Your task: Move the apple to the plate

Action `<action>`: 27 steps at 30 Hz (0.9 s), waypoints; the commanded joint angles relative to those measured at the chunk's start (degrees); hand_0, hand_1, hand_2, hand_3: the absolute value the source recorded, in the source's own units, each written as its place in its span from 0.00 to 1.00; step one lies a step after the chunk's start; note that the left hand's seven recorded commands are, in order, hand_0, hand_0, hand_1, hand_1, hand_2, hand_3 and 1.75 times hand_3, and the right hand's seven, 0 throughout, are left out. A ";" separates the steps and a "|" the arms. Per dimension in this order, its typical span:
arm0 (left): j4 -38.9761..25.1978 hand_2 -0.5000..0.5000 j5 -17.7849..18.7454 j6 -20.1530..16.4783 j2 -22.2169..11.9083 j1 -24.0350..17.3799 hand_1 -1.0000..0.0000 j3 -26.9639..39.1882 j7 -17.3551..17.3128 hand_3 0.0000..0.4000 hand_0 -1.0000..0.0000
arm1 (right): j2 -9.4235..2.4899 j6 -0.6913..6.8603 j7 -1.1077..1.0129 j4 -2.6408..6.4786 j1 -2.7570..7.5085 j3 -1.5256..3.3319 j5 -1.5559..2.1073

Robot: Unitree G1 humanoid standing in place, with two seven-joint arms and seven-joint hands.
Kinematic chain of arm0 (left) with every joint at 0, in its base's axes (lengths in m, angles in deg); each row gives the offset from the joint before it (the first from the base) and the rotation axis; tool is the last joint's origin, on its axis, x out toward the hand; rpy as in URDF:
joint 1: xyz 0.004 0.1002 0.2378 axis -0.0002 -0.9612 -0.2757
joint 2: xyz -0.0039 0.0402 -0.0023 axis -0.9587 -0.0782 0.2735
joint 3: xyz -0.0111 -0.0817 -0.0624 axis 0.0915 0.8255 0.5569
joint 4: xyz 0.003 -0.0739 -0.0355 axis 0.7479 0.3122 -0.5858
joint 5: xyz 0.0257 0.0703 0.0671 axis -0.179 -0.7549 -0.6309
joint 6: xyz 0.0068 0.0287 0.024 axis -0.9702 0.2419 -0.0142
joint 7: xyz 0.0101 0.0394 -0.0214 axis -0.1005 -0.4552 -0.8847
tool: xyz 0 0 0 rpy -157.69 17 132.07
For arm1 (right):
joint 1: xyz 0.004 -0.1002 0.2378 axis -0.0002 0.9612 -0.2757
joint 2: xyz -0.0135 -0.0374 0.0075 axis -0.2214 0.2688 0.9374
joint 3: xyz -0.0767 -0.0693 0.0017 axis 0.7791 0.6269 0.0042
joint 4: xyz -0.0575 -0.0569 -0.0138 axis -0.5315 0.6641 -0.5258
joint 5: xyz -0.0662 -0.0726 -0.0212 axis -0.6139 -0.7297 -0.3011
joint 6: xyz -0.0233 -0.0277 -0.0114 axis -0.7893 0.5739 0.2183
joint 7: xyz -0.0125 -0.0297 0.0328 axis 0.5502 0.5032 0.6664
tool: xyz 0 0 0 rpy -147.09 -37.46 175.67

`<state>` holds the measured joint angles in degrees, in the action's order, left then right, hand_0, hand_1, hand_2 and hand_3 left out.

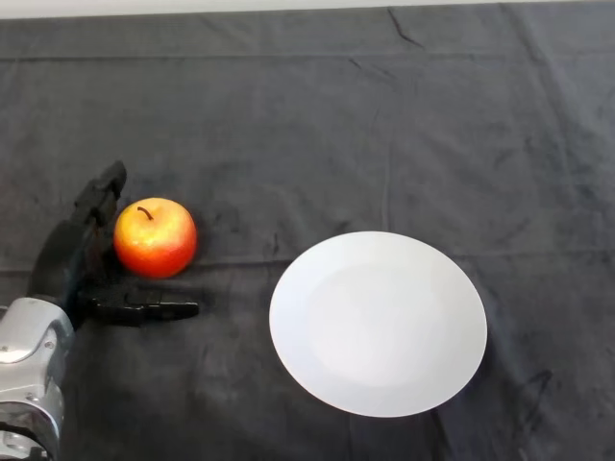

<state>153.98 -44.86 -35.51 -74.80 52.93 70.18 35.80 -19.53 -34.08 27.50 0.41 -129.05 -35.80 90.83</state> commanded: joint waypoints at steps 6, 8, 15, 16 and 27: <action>-1.58 0.50 -3.45 1.15 -1.72 -1.27 0.00 -2.89 0.95 1.00 0.00 | 0.78 -0.40 0.00 0.26 1.99 -0.29 0.45; -1.76 0.50 -3.77 1.69 -1.96 -1.26 0.00 -2.96 1.55 1.00 0.00 | 0.77 -0.40 0.00 0.25 2.00 -0.29 0.45; -2.40 0.50 -4.84 3.18 -2.62 -0.15 0.00 -2.95 4.69 1.00 0.00 | 0.76 -0.40 0.01 0.22 2.01 -0.28 0.46; -2.54 0.50 -5.01 3.41 -2.63 0.15 0.00 -2.94 5.35 1.00 0.00 | 0.76 -0.40 0.01 0.22 2.01 -0.28 0.46; -6.02 0.50 -8.23 9.60 0.56 1.71 0.00 -4.02 16.14 1.00 0.00 | 0.75 -0.39 0.03 0.19 2.02 -0.27 0.47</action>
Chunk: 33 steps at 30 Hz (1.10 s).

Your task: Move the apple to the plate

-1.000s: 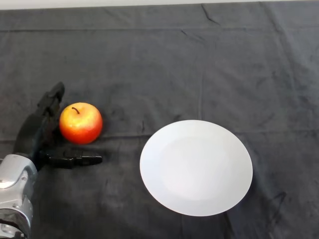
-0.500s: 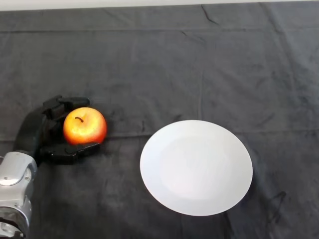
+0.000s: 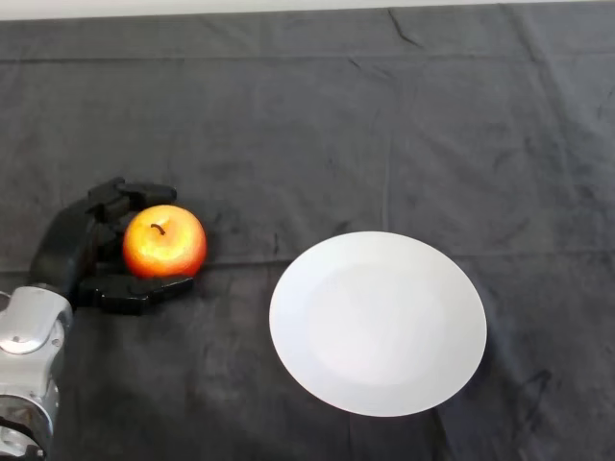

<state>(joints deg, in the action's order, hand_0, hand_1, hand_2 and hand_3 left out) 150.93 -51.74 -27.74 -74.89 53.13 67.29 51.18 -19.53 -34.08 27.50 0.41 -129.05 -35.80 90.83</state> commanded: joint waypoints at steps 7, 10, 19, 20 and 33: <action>-6.01 0.50 -3.58 7.70 3.51 0.67 0.00 -3.05 6.22 1.00 0.00 | 0.75 -0.39 0.04 0.17 2.03 -0.27 0.48; -7.00 0.50 -4.28 9.89 4.68 0.27 0.00 -4.24 7.72 1.00 0.00 | 0.75 -0.39 0.04 0.17 2.03 -0.26 0.49; -7.95 0.50 -5.05 14.87 7.69 -0.79 0.00 -10.04 10.03 1.00 0.00 | 0.75 -0.38 0.04 0.17 2.03 -0.26 0.50; -8.02 0.50 -5.10 15.19 8.03 -0.88 0.00 -11.00 10.31 1.00 0.00 | 0.75 -0.38 0.04 0.17 2.03 -0.26 0.50; -10.00 0.50 -2.75 16.96 9.54 -1.53 0.00 -29.07 12.68 1.00 0.00 | 0.78 -0.37 0.03 0.22 2.01 -0.26 0.51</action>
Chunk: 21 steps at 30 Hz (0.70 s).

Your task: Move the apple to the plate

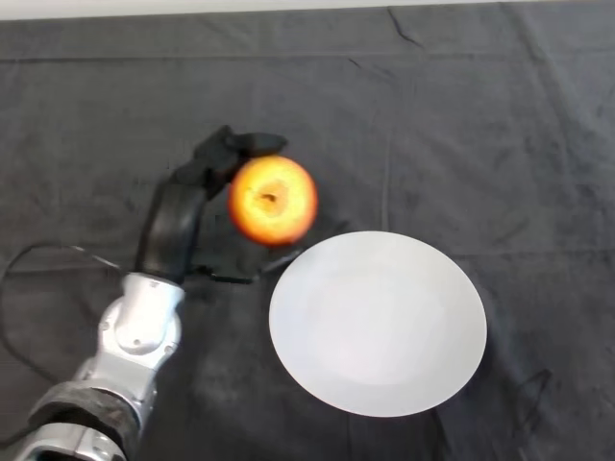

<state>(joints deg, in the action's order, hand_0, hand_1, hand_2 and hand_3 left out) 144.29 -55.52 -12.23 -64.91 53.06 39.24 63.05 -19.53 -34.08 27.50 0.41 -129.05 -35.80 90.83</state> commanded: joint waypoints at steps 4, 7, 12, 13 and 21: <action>-3.85 0.50 1.43 1.93 -0.87 -1.53 0.00 -5.58 1.15 1.00 0.00 | 0.79 -0.37 0.03 0.25 2.00 -0.26 0.51; -3.51 0.50 1.12 2.53 -1.36 -1.68 0.00 -8.56 1.51 1.00 0.00 | 0.80 -0.37 0.02 0.27 1.99 -0.26 0.52; -1.83 0.50 -0.40 2.56 -2.29 -1.48 0.00 -12.34 1.75 1.00 0.00 | 0.83 -0.36 0.01 0.32 1.97 -0.27 0.52; -1.48 0.50 -0.73 2.34 -2.40 -1.35 0.00 -12.89 1.76 1.00 0.00 | 0.83 -0.36 0.01 0.33 1.96 -0.27 0.52; 1.21 0.62 -3.23 -0.96 -2.64 0.18 0.00 -16.62 1.62 1.00 0.24 | 0.88 -0.35 -0.02 0.42 1.93 -0.28 0.53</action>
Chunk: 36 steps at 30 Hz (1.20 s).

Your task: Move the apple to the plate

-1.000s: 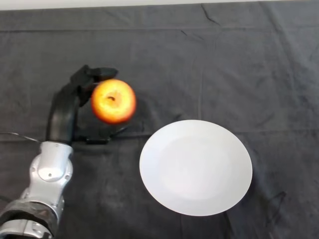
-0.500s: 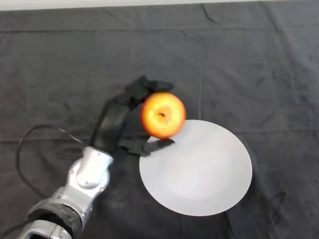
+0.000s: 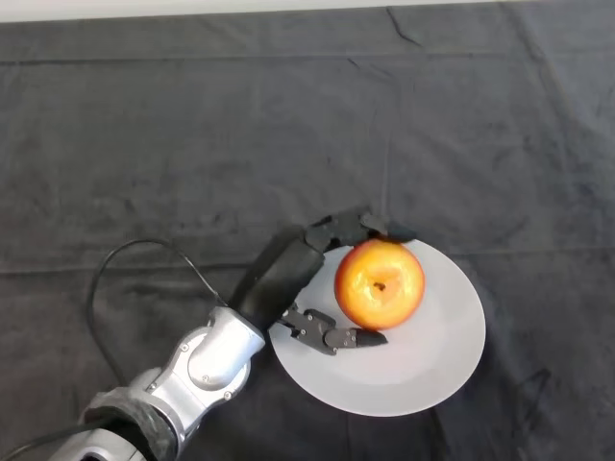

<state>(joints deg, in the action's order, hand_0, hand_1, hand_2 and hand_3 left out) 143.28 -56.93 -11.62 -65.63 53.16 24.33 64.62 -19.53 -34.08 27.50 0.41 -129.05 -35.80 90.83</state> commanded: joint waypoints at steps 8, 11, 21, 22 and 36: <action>3.88 1.00 -3.19 -4.42 -1.99 1.01 0.00 -3.77 -0.18 1.00 1.00 | 0.91 -0.35 -0.04 0.50 1.90 -0.29 0.53; 4.19 0.92 -3.54 -5.19 -2.00 1.22 0.15 -4.30 -0.15 0.85 1.00 | 0.92 -0.35 -0.05 0.52 1.89 -0.29 0.53; 5.07 0.50 -4.52 -6.51 -2.57 1.77 1.00 -5.16 0.11 0.00 1.00 | 0.94 -0.35 -0.07 0.58 1.86 -0.30 0.52; 5.18 0.50 -4.65 -6.64 -2.65 1.85 1.00 -5.18 0.17 0.00 1.00 | 0.94 -0.36 -0.08 0.58 1.86 -0.30 0.52; 6.67 0.50 -5.18 -6.95 -5.88 3.67 1.00 -2.61 0.61 0.00 1.00 | 0.97 -0.36 -0.10 0.64 1.84 -0.30 0.51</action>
<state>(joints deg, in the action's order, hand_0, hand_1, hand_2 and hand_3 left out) 145.55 -60.29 -16.70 -67.53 56.94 22.77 65.97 -19.53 -34.08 27.50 0.41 -129.05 -35.80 90.83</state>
